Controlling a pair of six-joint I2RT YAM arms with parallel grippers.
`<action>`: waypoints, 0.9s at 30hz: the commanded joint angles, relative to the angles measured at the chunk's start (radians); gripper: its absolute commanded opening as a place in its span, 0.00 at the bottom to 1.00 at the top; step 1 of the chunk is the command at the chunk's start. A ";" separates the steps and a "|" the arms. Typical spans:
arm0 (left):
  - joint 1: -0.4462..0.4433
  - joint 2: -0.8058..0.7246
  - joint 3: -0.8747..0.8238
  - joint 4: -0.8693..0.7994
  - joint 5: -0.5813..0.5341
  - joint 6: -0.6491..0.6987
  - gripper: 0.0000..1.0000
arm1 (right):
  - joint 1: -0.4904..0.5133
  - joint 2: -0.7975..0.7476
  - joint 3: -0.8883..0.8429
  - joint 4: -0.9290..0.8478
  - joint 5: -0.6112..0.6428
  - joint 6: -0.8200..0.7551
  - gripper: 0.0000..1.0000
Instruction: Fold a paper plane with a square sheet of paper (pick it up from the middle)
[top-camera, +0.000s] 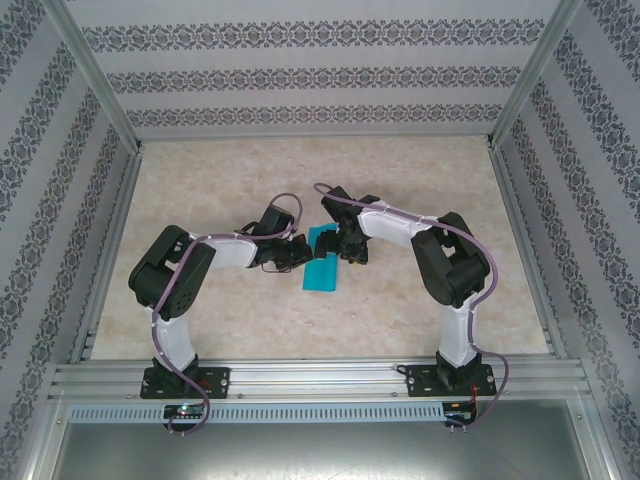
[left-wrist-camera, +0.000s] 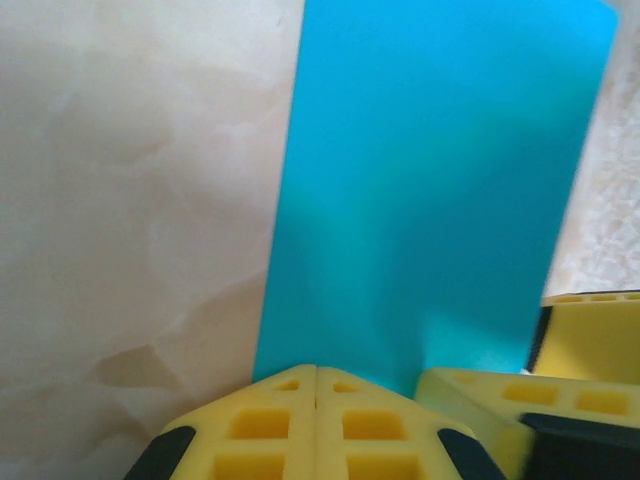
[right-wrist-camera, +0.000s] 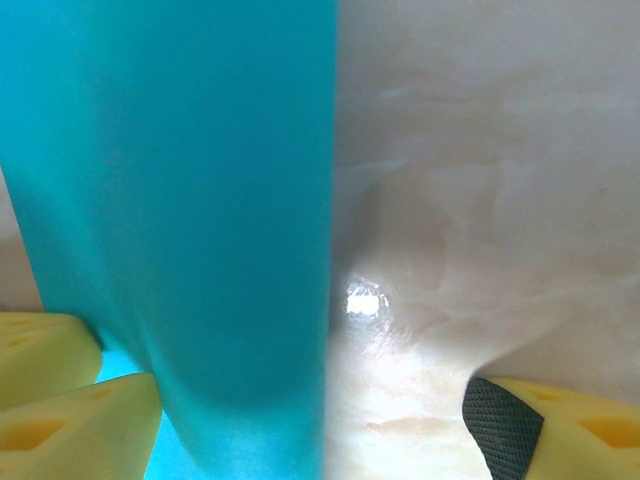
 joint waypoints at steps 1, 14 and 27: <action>-0.018 0.026 0.020 -0.074 -0.033 0.010 0.00 | -0.002 0.051 -0.031 -0.034 0.045 -0.011 0.85; -0.021 0.019 0.013 -0.104 -0.055 0.026 0.00 | -0.014 -0.141 -0.055 0.047 0.041 -0.011 0.87; -0.023 0.024 0.014 -0.102 -0.053 0.028 0.00 | -0.097 -0.279 -0.323 0.581 -0.446 0.152 0.00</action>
